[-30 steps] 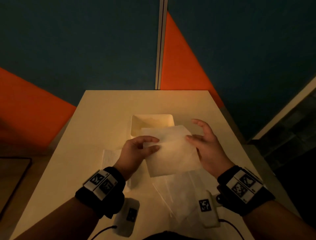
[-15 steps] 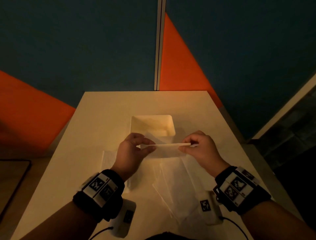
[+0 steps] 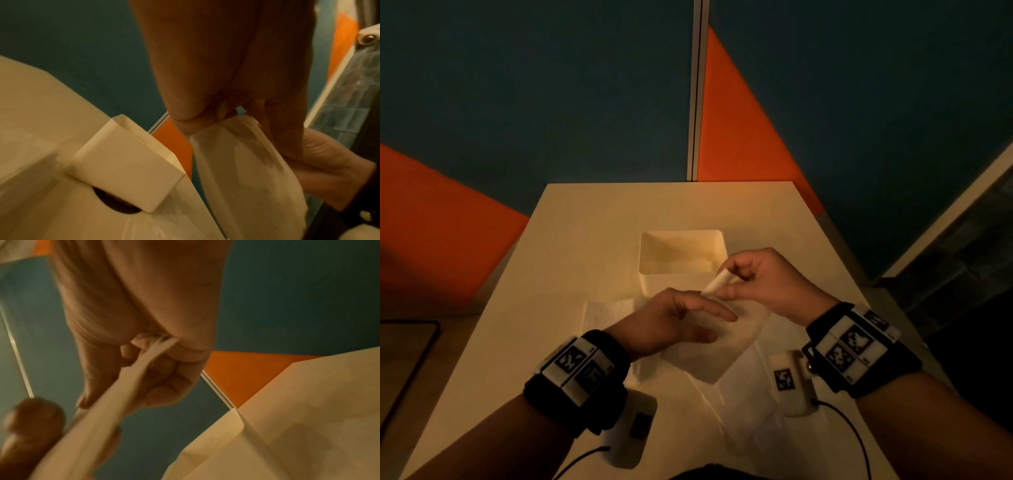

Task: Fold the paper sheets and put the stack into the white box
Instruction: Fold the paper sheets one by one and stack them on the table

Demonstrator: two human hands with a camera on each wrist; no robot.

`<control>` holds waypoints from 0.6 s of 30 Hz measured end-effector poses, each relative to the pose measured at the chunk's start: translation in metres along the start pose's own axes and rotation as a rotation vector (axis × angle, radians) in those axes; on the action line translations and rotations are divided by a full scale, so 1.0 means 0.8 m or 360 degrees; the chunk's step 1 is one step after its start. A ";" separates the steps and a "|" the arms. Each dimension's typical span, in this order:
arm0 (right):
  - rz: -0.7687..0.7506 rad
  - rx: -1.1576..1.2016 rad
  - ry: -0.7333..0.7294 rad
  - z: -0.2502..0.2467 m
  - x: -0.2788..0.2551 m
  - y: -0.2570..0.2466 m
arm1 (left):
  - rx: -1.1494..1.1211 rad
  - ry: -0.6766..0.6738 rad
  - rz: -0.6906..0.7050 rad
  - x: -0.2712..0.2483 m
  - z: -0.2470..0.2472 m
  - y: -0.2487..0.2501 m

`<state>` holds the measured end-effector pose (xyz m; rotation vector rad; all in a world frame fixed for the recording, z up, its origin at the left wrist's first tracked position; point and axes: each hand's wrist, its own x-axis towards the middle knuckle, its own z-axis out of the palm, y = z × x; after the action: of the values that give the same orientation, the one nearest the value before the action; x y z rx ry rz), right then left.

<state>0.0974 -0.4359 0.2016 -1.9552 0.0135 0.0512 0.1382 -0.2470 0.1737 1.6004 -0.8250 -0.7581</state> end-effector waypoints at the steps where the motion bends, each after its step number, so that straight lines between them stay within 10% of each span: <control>1: 0.0004 0.0008 -0.0025 -0.001 0.002 -0.002 | -0.0113 0.0011 -0.0028 -0.001 -0.001 0.000; 12: 0.0512 -0.0081 0.0515 -0.028 0.011 0.063 | -0.0642 0.0756 -0.0299 -0.023 -0.039 -0.035; 18: 0.0864 -0.0713 0.0159 -0.018 -0.011 0.150 | -0.0586 0.1141 -0.0558 -0.051 -0.069 -0.094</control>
<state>0.0848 -0.4946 0.0962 -2.3452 0.6475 0.3378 0.1703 -0.1735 0.1108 1.5306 0.1120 -0.4750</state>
